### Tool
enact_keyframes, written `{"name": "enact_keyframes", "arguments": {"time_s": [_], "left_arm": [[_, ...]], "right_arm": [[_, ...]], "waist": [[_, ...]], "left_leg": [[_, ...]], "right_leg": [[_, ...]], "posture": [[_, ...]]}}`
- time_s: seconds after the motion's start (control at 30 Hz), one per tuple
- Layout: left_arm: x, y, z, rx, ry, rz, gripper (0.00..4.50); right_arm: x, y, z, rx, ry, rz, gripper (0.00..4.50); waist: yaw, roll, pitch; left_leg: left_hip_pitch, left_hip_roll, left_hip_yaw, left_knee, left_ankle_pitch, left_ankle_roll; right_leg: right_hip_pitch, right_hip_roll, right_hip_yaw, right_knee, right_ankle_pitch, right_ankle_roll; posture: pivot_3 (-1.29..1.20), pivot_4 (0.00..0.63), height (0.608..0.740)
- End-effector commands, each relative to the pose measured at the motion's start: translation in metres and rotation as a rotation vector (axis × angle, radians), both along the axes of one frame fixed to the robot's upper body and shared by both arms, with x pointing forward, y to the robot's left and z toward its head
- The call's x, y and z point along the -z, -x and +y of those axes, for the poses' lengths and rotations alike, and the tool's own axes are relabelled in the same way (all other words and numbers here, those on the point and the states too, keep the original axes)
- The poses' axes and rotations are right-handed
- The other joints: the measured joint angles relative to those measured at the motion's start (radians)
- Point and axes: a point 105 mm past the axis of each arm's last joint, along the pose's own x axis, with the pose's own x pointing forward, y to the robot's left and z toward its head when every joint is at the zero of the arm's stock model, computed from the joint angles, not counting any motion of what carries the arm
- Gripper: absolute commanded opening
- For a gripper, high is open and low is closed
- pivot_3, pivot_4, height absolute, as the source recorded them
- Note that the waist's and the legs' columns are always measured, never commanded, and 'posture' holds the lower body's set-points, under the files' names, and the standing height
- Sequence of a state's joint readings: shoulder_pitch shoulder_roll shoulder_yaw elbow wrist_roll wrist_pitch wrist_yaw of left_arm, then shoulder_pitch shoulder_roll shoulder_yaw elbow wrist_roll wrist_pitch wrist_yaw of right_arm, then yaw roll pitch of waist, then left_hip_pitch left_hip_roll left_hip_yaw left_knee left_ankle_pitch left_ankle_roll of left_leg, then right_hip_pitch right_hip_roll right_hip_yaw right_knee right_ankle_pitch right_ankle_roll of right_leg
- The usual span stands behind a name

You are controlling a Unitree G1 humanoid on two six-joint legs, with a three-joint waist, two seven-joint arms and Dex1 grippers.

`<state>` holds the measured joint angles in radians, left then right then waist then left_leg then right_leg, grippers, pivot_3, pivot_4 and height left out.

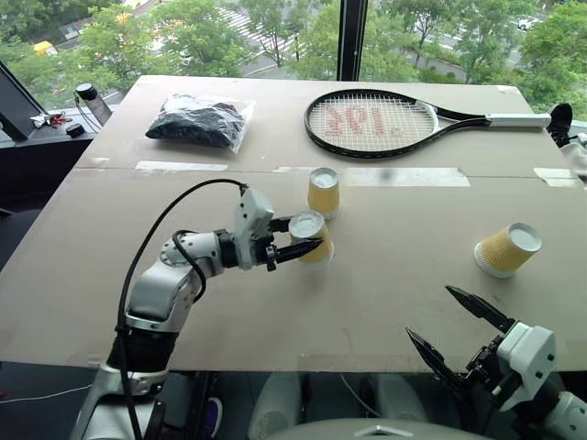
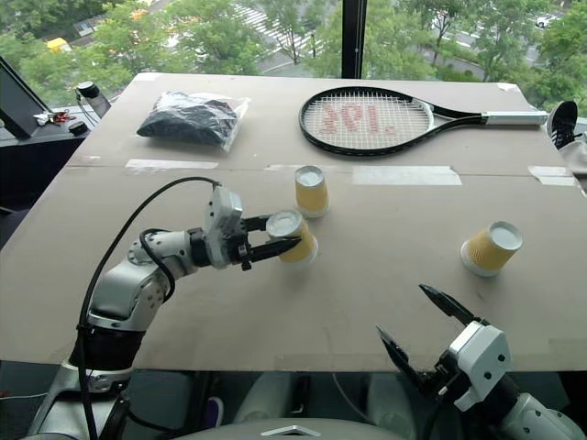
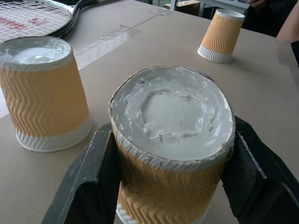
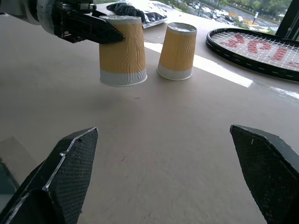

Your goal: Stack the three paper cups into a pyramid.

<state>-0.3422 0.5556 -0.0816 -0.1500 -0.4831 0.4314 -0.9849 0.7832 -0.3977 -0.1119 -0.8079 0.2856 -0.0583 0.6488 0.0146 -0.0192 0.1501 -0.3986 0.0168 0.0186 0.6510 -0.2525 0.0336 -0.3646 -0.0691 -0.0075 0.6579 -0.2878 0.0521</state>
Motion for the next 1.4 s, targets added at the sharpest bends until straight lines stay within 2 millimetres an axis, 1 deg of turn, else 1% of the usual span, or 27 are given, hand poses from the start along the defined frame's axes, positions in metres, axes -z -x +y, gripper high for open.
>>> {"name": "enact_keyframes", "arguments": {"time_s": [0.03,0.17,0.27,0.37,0.63,0.73,0.97,1.1,1.17,1.2,1.23,1.27,1.37,1.4], "left_arm": [[-0.010,-0.005,-0.028,0.047,0.020,-0.045,2.27],[-0.024,-0.023,-0.055,-0.007,0.039,-0.133,2.27],[-0.033,-0.035,-0.079,-0.064,0.022,-0.209,2.27],[-0.034,-0.044,-0.091,-0.118,0.003,-0.231,2.27],[-0.032,-0.055,-0.113,-0.177,0.004,-0.182,2.27],[-0.028,-0.060,-0.119,-0.193,0.001,-0.147,2.27],[-0.020,-0.066,-0.135,-0.180,0.002,-0.101,2.27],[-0.015,-0.069,-0.140,-0.153,-0.008,-0.086,2.27],[-0.014,-0.071,-0.140,-0.137,-0.007,-0.072,3.30],[-0.014,-0.069,-0.142,-0.118,0.003,-0.058,3.66],[-0.016,-0.068,-0.143,-0.105,0.012,-0.056,4.15],[-0.019,-0.065,-0.145,-0.082,0.029,-0.053,4.47],[-0.029,-0.056,-0.144,-0.041,0.063,-0.053,4.47],[-0.031,-0.053,-0.140,-0.027,0.074,-0.045,4.47]], "right_arm": [[-0.011,0.001,0.004,0.009,-0.003,-0.062,4.50],[-0.013,-0.001,0.002,0.027,0.003,-0.077,4.50],[-0.014,0.001,0.001,0.042,0.006,-0.078,4.50],[-0.015,0.003,0.001,0.053,0.005,-0.075,4.50],[-0.017,0.008,0.005,0.069,0.005,-0.065,4.50],[-0.018,0.008,0.005,0.080,0.006,-0.066,4.50],[-0.019,0.010,0.005,0.112,0.008,-0.072,4.50],[-0.020,0.012,0.006,0.129,0.009,-0.070,4.50],[-0.020,0.014,0.006,0.137,0.009,-0.067,4.50],[-0.020,0.015,0.006,0.140,0.009,-0.065,4.50],[-0.020,0.015,0.006,0.143,0.009,-0.064,4.50],[-0.020,0.016,0.006,0.146,0.010,-0.063,4.50],[-0.019,0.016,0.005,0.150,0.011,-0.063,4.50],[-0.019,0.016,0.005,0.151,0.012,-0.064,4.50]], "waist": [[0.000,0.000,0.000],[0.001,0.000,0.000],[0.000,0.000,0.000],[0.001,0.000,0.000],[0.001,-0.001,0.000],[0.002,-0.001,0.001],[0.001,-0.001,0.001],[0.001,-0.001,0.001],[0.001,-0.001,0.001],[0.001,-0.001,0.001],[0.001,-0.001,0.001],[0.001,-0.001,0.001],[0.001,-0.001,0.001],[0.001,-0.001,0.001]], "left_leg": [[0.000,0.000,0.000,0.000,0.000,0.000],[0.000,-0.001,0.000,0.001,0.000,0.000],[0.000,-0.001,0.000,0.001,0.000,0.000],[-0.001,-0.001,0.000,0.001,0.000,0.000],[-0.001,-0.001,0.000,0.001,0.000,0.000],[-0.001,-0.001,0.000,0.001,0.000,0.000],[-0.001,-0.001,0.000,0.001,0.000,0.000],[-0.001,-0.001,0.000,0.001,0.000,0.000],[-0.001,-0.001,0.000,0.001,0.000,0.000],[-0.001,-0.001,0.000,0.001,0.000,0.000],[-0.001,-0.001,0.000,0.001,0.000,0.000],[-0.001,-0.001,0.000,0.001,0.000,0.000],[-0.001,-0.001,0.000,0.001,0.000,0.000],[-0.002,-0.001,0.000,0.001,0.000,0.000]], "right_leg": [[0.000,0.001,0.000,0.000,0.000,0.000],[0.000,0.002,-0.002,0.000,0.000,0.000],[0.000,0.003,-0.001,0.001,0.000,0.001],[0.000,0.004,-0.002,0.001,0.000,0.001],[0.000,0.004,-0.001,0.001,0.000,0.001],[0.000,0.004,-0.001,0.001,0.000,0.001],[0.000,0.004,-0.001,0.001,0.000,0.001],[-0.001,0.004,-0.001,0.001,-0.001,0.002],[-0.001,0.004,-0.001,0.001,-0.001,0.002],[-0.001,0.004,-0.002,0.001,-0.001,0.002],[-0.001,0.004,-0.002,0.001,-0.001,0.002],[-0.001,0.004,-0.002,0.001,-0.001,0.002],[-0.001,0.004,-0.001,0.001,-0.001,0.002],[-0.001,0.004,-0.001,0.001,-0.001,0.002]], "posture": [[0.00,0.150,0.740],[0.00,0.150,0.740],[0.00,0.150,0.740],[0.00,0.150,0.740],[0.00,0.150,0.740],[0.00,0.150,0.740],[0.00,0.150,0.740],[0.00,0.150,0.740],[0.00,0.150,0.740],[0.00,0.150,0.740],[0.00,0.150,0.740],[0.00,0.150,0.740],[0.00,0.150,0.740],[0.00,0.150,0.740]]}}
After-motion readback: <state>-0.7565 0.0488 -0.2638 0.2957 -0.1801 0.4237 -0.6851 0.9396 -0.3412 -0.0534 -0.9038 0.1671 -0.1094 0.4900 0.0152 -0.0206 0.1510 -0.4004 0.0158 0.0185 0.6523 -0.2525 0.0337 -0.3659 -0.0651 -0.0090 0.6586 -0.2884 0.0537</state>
